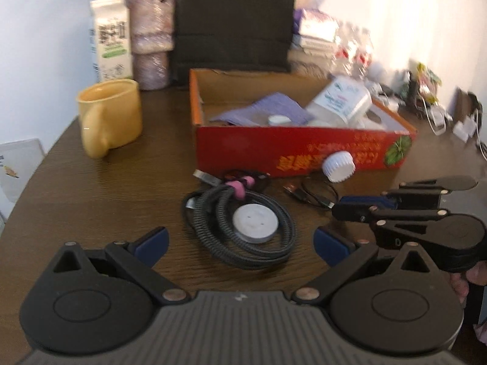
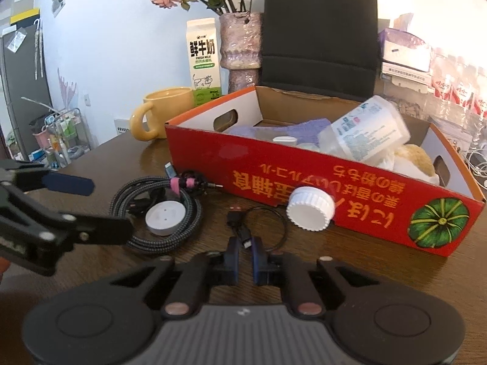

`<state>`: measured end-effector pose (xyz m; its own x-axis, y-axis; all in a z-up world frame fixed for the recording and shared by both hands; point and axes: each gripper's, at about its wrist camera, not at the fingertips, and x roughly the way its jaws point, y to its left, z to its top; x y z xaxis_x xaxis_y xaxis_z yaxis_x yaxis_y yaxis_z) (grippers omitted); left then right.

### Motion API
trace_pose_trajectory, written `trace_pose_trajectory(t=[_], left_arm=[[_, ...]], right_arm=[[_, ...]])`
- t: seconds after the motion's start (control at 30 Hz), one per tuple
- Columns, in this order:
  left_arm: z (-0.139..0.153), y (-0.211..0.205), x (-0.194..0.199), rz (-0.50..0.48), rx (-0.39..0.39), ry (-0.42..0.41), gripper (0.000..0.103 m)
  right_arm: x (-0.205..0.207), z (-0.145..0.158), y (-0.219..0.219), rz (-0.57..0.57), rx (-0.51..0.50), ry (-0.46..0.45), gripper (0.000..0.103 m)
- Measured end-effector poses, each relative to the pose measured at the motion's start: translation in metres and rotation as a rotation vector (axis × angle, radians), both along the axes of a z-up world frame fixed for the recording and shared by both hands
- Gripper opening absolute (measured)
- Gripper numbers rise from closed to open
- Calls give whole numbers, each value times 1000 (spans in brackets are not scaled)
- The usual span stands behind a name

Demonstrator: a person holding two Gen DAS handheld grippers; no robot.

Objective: Organize objects
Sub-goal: 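Grasp the short black cable on the table with the right tool, then grasp the braided cable coil with the left tool while the right tool holds the black cable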

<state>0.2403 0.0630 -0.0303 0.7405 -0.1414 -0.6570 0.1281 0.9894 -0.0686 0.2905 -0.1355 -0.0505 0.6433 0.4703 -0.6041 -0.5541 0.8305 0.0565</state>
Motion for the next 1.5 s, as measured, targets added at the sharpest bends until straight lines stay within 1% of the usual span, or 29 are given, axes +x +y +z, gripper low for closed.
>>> trace_pose_trajectory(t=[0.07,0.17,0.3,0.4,0.43,0.47,0.5,0.53,0.6,0.73,0.8,0.83,0.93,1.03,1.1,1.23,1.27,1.4,1.43,1.47,1.5], left_arm=[[-2,-5,7,-10,13,25,103],[-5,-11,16,-25,5,58,103],[-9,-19,24,-18,32,78,103],[-11,-22,25,-16,33,88,103],[-11,-22,26,-15,36,89,103],[-11,-23,26,-13,42,91,103],[-11,-24,27,-12,47,94,103],[-12,-25,28,-10,52,97,103],[-14,-26,31,3,67,103,103],[-22,-29,37,26,99,111,103],[-23,-29,37,42,100,90,103],[-24,-27,38,51,98,86,103],[-25,-20,40,92,90,73,103],[-26,-10,41,126,88,64,103],[-26,-4,42,128,88,62,103],[-27,0,40,96,90,43,103],[-27,0,39,92,90,36,103],[-30,1,39,79,83,9,103],[-31,1,39,77,82,1,102],[-30,0,37,68,79,-11,93],[-29,-1,35,52,78,-24,89]], right_arm=[[0,1,-5,-3,7,-1,8],[-2,2,-13,-5,17,-10,8],[-4,4,-22,-2,24,-22,8],[-5,5,-29,-8,37,-25,9],[-5,5,-32,-12,50,-26,14],[-4,6,-35,-9,65,-23,16],[-4,6,-36,-2,75,-18,23],[-4,7,-36,12,84,-15,34],[-6,7,-31,32,72,-22,43],[-6,9,-21,58,60,-39,42],[-2,11,-16,68,64,-39,42],[1,12,-13,72,65,-37,39],[14,11,-6,90,85,7,33],[28,8,1,102,102,52,33],[34,5,6,95,90,56,33],[43,-5,16,90,51,77,33],[41,-6,18,94,41,60,33],[36,-9,30,99,-34,0,27],[35,-9,32,106,-42,-10,22],[34,-9,32,118,-44,-15,19],[31,-9,33,133,-50,-26,12]])
